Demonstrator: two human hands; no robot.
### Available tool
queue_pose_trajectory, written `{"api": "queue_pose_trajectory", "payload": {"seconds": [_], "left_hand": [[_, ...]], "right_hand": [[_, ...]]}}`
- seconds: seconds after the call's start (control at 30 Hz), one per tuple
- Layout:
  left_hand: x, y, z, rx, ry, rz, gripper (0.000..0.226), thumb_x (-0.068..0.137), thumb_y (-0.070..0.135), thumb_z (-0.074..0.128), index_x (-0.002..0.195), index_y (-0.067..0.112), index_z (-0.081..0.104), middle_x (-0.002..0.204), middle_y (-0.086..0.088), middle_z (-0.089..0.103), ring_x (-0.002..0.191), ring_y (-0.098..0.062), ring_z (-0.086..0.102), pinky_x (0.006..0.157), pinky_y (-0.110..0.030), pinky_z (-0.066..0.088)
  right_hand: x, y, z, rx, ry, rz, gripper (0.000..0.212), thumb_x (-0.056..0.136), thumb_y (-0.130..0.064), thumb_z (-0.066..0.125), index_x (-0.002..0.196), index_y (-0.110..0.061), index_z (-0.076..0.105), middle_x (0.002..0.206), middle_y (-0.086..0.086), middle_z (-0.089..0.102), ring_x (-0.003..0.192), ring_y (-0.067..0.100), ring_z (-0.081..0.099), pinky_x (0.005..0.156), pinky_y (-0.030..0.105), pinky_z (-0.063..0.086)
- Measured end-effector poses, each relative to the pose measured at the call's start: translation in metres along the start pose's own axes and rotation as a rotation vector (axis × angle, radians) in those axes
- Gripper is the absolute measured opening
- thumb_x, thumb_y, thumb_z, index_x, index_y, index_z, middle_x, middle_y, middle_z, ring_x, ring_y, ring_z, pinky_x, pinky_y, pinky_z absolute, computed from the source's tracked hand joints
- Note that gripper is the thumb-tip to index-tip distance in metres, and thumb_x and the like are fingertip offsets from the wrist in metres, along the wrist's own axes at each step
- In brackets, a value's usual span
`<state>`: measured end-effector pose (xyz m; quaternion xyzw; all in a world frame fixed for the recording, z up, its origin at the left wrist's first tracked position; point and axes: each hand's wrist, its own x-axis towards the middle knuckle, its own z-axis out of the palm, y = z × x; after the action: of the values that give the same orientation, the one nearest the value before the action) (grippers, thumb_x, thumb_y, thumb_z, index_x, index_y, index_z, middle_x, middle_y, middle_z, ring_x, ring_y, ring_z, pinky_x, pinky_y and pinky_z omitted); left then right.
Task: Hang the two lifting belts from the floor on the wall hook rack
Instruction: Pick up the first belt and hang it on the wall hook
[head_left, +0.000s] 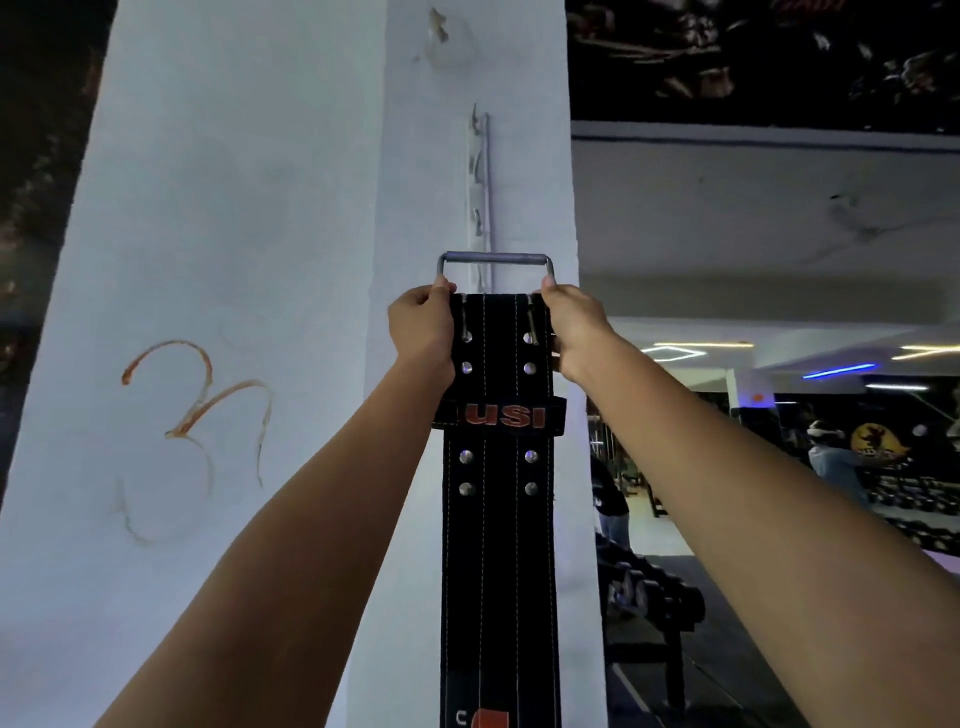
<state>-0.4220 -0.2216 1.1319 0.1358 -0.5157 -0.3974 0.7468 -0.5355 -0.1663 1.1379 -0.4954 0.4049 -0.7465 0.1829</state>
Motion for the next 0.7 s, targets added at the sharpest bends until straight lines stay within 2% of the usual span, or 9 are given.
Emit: {"api": "queue_pose_trajectory", "payload": {"seconds": [0.13,0.2,0.27,0.33,0.4,0.47,0.53,0.6,0.7], "left_hand": [[0.025,-0.01,0.018,0.046,0.024,0.011,0.022,0.094,0.024,0.049,0.082,0.011,0.063,0.076,-0.006,0.058,0.049,-0.017,0.051,0.041,-0.023,0.046],[0.037,-0.015,0.024,0.048,0.035,0.001,0.023,0.093,0.024,0.051,0.078,0.011,0.062,0.073,-0.006,0.057,0.053,-0.023,0.052,0.045,-0.028,0.047],[0.048,-0.02,0.029,0.053,0.047,-0.01,0.025,0.092,0.023,0.053,0.072,0.012,0.061,0.068,-0.005,0.055,0.057,-0.026,0.052,0.05,-0.031,0.047],[0.059,-0.027,0.032,0.061,0.05,-0.017,0.026,0.091,0.023,0.054,0.069,0.012,0.061,0.066,-0.004,0.054,0.058,-0.027,0.052,0.051,-0.032,0.047],[0.067,-0.033,0.032,0.065,0.063,-0.017,0.028,0.09,0.024,0.055,0.064,0.014,0.061,0.067,-0.005,0.055,0.064,-0.028,0.052,0.06,-0.038,0.048],[0.071,-0.037,0.03,0.072,0.084,-0.014,0.029,0.09,0.023,0.055,0.062,0.014,0.058,0.066,-0.005,0.054,0.065,-0.028,0.051,0.063,-0.039,0.047],[0.075,-0.039,0.025,0.085,0.106,-0.022,0.031,0.09,0.021,0.055,0.06,0.012,0.055,0.062,-0.005,0.05,0.062,-0.027,0.048,0.06,-0.036,0.045],[0.076,-0.042,0.02,0.111,0.123,-0.021,0.033,0.09,0.02,0.054,0.058,0.012,0.051,0.06,-0.004,0.047,0.061,-0.026,0.046,0.058,-0.034,0.043],[0.07,-0.046,0.012,0.176,0.103,-0.017,0.036,0.091,0.023,0.053,0.057,0.013,0.05,0.06,-0.004,0.048,0.066,-0.027,0.05,0.063,-0.039,0.049]], "right_hand": [[0.042,0.003,0.003,-0.041,0.025,-0.027,0.026,0.093,-0.041,0.045,0.092,-0.017,0.056,0.098,0.008,0.052,0.086,0.026,0.05,0.05,0.038,0.051],[0.059,0.005,0.005,-0.052,0.041,-0.04,0.031,0.092,-0.042,0.045,0.093,-0.014,0.058,0.093,0.008,0.051,0.084,0.025,0.047,0.064,0.042,0.052],[0.074,0.007,0.007,-0.072,0.073,-0.052,0.043,0.092,-0.043,0.045,0.103,-0.005,0.06,0.081,0.005,0.047,0.081,0.024,0.044,0.08,0.045,0.051],[0.086,0.011,0.009,-0.081,0.09,-0.051,0.049,0.091,-0.044,0.046,0.112,-0.002,0.058,0.08,0.004,0.051,0.082,0.024,0.044,0.095,0.052,0.049],[0.092,0.016,0.011,-0.084,0.085,-0.044,0.051,0.091,-0.044,0.046,0.114,0.0,0.058,0.089,0.005,0.058,0.084,0.024,0.045,0.096,0.056,0.047],[0.096,0.02,0.013,-0.095,0.09,-0.058,0.049,0.091,-0.043,0.047,0.109,0.001,0.059,0.082,0.005,0.054,0.084,0.024,0.047,0.095,0.055,0.048],[0.097,0.024,0.017,-0.124,0.083,-0.086,0.044,0.09,-0.044,0.048,0.091,-0.002,0.063,0.081,0.006,0.053,0.085,0.025,0.051,0.093,0.054,0.05],[0.096,0.029,0.02,-0.142,0.082,-0.097,0.041,0.09,-0.045,0.047,0.069,-0.011,0.056,0.084,0.008,0.056,0.089,0.03,0.059,0.091,0.054,0.051],[0.092,0.041,0.022,-0.149,0.082,-0.093,0.04,0.088,-0.046,0.049,0.063,-0.015,0.053,0.087,0.011,0.059,0.088,0.032,0.06,0.088,0.057,0.051]]}}
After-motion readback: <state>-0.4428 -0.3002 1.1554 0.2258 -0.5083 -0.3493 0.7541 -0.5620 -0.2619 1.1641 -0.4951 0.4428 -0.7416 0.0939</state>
